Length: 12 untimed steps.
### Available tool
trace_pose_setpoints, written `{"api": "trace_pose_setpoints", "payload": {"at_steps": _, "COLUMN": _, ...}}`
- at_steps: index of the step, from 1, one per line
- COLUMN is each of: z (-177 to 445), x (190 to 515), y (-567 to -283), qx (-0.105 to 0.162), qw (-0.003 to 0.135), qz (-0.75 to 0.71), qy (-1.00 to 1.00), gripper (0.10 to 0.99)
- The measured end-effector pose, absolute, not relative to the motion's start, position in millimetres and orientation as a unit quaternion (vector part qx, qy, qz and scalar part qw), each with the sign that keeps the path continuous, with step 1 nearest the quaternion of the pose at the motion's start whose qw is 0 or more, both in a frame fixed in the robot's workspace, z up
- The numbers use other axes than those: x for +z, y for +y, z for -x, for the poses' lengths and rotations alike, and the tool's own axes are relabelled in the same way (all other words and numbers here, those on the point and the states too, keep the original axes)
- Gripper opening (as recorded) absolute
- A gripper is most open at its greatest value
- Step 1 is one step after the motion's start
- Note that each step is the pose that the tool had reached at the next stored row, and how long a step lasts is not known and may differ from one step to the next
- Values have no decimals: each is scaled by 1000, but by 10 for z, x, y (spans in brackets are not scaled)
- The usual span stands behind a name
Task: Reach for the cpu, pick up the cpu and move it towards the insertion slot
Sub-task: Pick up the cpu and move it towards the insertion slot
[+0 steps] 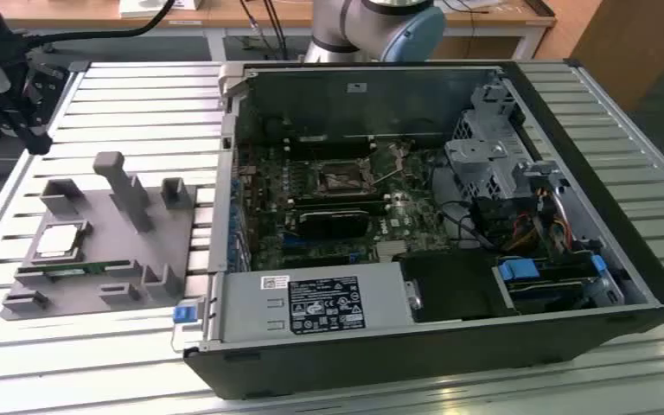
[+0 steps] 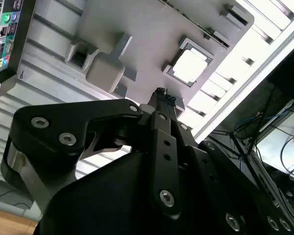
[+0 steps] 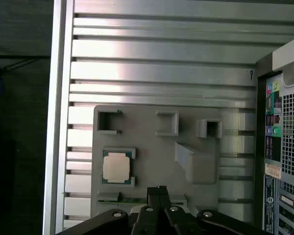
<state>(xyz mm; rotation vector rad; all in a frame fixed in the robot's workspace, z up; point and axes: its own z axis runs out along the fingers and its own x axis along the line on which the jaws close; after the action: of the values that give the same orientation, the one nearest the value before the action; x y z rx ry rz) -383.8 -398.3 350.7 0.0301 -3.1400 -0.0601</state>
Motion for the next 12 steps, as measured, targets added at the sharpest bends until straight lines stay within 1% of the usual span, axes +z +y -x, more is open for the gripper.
{"api": "trace_pose_setpoints", "payload": {"at_steps": 12, "z": 3944, "x": 3503, "y": -3983, "qx": -19, "qw": 0, "qz": -10, "qy": -1000, "gripper": 106}}
